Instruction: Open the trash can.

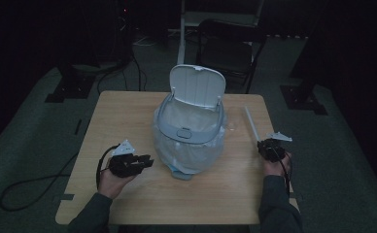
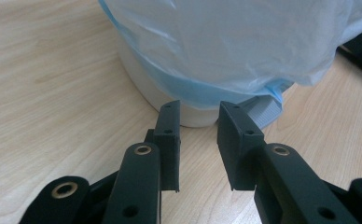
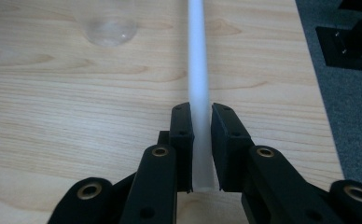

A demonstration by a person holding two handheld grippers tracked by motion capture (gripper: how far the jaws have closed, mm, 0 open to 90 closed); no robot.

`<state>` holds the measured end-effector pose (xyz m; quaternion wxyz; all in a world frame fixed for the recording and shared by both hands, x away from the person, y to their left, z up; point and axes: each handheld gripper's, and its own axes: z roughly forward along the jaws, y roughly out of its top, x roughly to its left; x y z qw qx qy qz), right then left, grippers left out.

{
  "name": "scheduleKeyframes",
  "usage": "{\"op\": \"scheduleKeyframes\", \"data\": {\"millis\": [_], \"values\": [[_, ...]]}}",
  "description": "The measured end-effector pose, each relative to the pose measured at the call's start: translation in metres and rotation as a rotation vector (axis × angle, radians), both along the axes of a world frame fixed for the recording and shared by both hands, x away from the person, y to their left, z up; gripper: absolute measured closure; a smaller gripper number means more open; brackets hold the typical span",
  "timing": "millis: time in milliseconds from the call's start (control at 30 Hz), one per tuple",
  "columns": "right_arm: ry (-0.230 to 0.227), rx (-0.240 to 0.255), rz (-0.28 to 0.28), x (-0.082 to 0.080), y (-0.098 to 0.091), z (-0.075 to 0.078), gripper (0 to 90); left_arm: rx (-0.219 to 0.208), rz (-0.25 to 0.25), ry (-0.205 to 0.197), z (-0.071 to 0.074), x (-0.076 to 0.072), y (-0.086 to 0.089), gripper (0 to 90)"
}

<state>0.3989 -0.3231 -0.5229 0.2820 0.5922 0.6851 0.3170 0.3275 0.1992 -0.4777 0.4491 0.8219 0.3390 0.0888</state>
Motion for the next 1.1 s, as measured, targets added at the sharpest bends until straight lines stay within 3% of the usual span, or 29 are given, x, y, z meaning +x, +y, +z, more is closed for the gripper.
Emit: {"op": "scheduleKeyframes", "data": {"millis": [400, 1100], "values": [[-0.069, -0.002, 0.041, -0.018, 0.000, 0.027, 79.0, 0.046, 0.026, 0.020, -0.021, 0.002, -0.005, 64.9], [-0.165, 0.014, 0.141, -0.053, 0.009, 0.074, 79.0, 0.113, 0.025, 0.035, -0.047, 0.007, -0.010, 59.3]]}}
